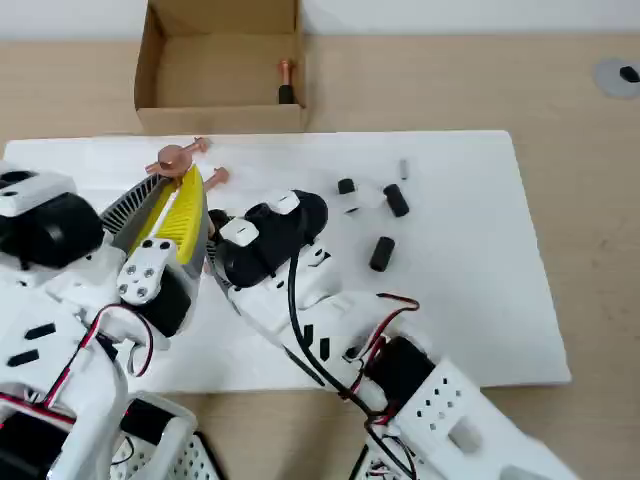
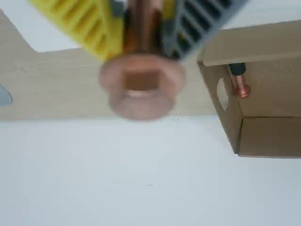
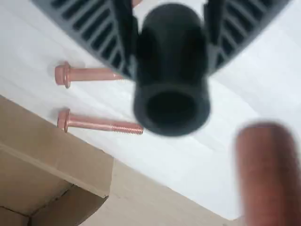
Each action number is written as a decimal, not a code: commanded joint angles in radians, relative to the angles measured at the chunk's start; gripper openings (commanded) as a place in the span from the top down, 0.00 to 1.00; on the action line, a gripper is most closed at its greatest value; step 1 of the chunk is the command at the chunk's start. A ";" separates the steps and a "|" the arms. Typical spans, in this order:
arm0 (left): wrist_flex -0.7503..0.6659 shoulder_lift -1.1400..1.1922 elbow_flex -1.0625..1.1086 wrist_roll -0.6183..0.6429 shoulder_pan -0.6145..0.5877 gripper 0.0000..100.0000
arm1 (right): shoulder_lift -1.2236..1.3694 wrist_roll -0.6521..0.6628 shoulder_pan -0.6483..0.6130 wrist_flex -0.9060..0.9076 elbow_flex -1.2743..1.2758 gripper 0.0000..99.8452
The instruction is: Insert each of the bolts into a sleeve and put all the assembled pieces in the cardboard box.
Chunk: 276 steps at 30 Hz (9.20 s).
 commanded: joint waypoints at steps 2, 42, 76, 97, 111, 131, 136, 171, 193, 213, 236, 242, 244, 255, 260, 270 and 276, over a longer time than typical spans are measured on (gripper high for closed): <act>-0.035 -0.005 0.003 0.002 0.011 1.00 | 0.002 -0.008 0.015 -0.025 -0.074 0.99; -0.219 -0.013 0.244 -0.029 -0.063 0.99 | 0.002 -0.009 0.012 -0.021 -0.071 0.99; -0.057 -0.015 0.264 0.043 0.002 0.99 | 0.002 -0.009 0.016 -0.021 -0.074 0.99; 0.167 -0.005 0.054 0.003 -0.115 0.81 | 0.002 -0.006 0.016 -0.021 -0.070 0.99; 0.276 -0.004 -0.126 -0.018 -0.434 0.76 | 0.174 -0.009 0.150 -0.023 -0.248 0.99; 0.235 0.294 -0.035 -0.014 -0.640 0.76 | 1.455 0.032 0.435 -0.020 -1.468 0.99; 0.169 0.298 0.052 -0.017 -0.638 0.76 | 1.738 0.031 0.472 -0.020 -1.724 0.99; 0.161 0.384 0.092 -0.078 -0.623 0.76 | 2.396 0.259 0.479 0.405 -2.720 0.74; 0.448 1.658 -1.037 -0.384 -0.540 0.76 | 1.960 0.258 0.572 1.071 -2.747 0.74; 0.285 2.012 -1.274 -1.077 -0.433 0.76 | 1.959 0.258 0.572 1.089 -2.746 0.74; 0.216 2.408 -1.573 -1.122 -0.391 0.97 | 1.960 0.258 0.598 1.088 -2.741 0.74; 0.298 2.410 -1.659 -1.086 -0.394 0.99 | 1.960 0.258 0.598 1.092 -2.741 0.74; 0.339 2.410 -1.712 -1.086 -0.397 0.99 | 1.960 0.258 0.598 1.092 -2.741 0.74; 0.651 2.410 -2.085 -1.086 -0.399 0.99 | 1.960 0.258 0.598 1.094 -2.741 0.74; 0.753 2.400 -2.190 -1.085 -0.405 0.99 | 1.959 0.256 0.593 1.094 -2.744 0.74; 0.786 2.178 -2.180 -0.764 -0.519 0.99 | 1.952 0.256 0.579 1.169 -2.746 0.74; 0.787 1.965 -2.094 -0.549 -0.586 0.99 | 1.903 0.262 0.541 1.361 -2.740 0.74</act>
